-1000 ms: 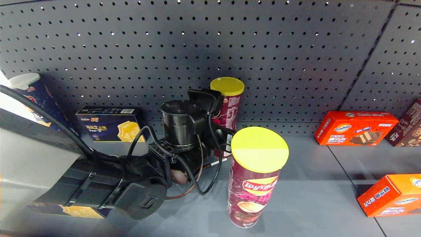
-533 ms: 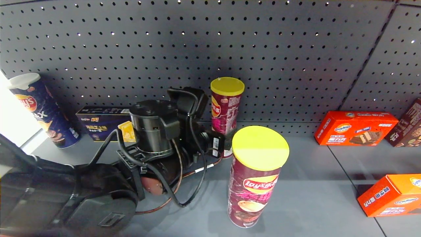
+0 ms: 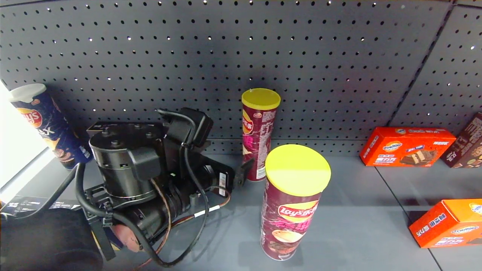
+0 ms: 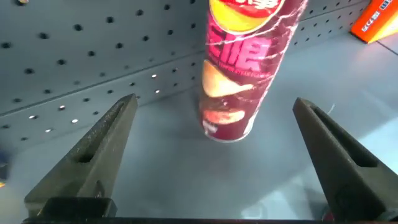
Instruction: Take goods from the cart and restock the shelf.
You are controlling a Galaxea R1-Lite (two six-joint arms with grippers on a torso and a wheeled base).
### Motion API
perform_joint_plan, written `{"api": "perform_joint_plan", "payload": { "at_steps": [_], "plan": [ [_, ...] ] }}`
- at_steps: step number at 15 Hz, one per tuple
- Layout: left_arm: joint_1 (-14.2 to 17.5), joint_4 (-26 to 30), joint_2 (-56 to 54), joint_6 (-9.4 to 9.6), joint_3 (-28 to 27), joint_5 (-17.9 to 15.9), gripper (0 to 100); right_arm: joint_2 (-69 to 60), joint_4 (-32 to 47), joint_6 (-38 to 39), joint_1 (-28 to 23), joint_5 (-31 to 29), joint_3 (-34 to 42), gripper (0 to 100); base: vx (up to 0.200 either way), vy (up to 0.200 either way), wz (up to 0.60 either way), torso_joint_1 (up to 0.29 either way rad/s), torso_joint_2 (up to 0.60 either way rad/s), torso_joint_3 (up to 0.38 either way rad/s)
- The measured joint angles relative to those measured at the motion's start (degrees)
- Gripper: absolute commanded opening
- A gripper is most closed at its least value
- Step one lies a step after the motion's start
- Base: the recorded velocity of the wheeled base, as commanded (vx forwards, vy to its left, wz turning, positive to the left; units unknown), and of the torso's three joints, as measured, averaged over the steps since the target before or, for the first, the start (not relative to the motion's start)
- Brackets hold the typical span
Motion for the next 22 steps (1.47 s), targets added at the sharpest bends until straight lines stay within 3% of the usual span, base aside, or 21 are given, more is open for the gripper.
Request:
{"api": "perform_joint_plan", "payload": {
  "at_steps": [5, 10, 17, 22],
  "plan": [
    [3.1, 1.5, -0.9, 4.66, 0.4, 0.2, 100, 0.0, 0.0, 0.0, 0.0, 0.0, 0.0, 100, 0.0, 0.0, 0.0, 0.0, 0.0, 0.0],
    [6.3, 3.0, 1.0, 6.62, -0.9, 0.5, 100, 0.0, 0.0, 0.0, 0.0, 0.0, 0.0, 100, 0.0, 0.0, 0.0, 0.0, 0.0, 0.0],
    [7.7, 3.0, 8.3, 6.7, -8.2, 0.3, 100, 0.0, 0.0, 0.0, 0.0, 0.0, 0.0, 100, 0.0, 0.0, 0.0, 0.0, 0.0, 0.0],
    [7.4, 3.0, 10.1, 6.68, -8.8, 0.2, 100, 0.0, 0.0, 0.0, 0.0, 0.0, 0.0, 100, 0.0, 0.0, 0.0, 0.0, 0.0, 0.0]
  ]
}}
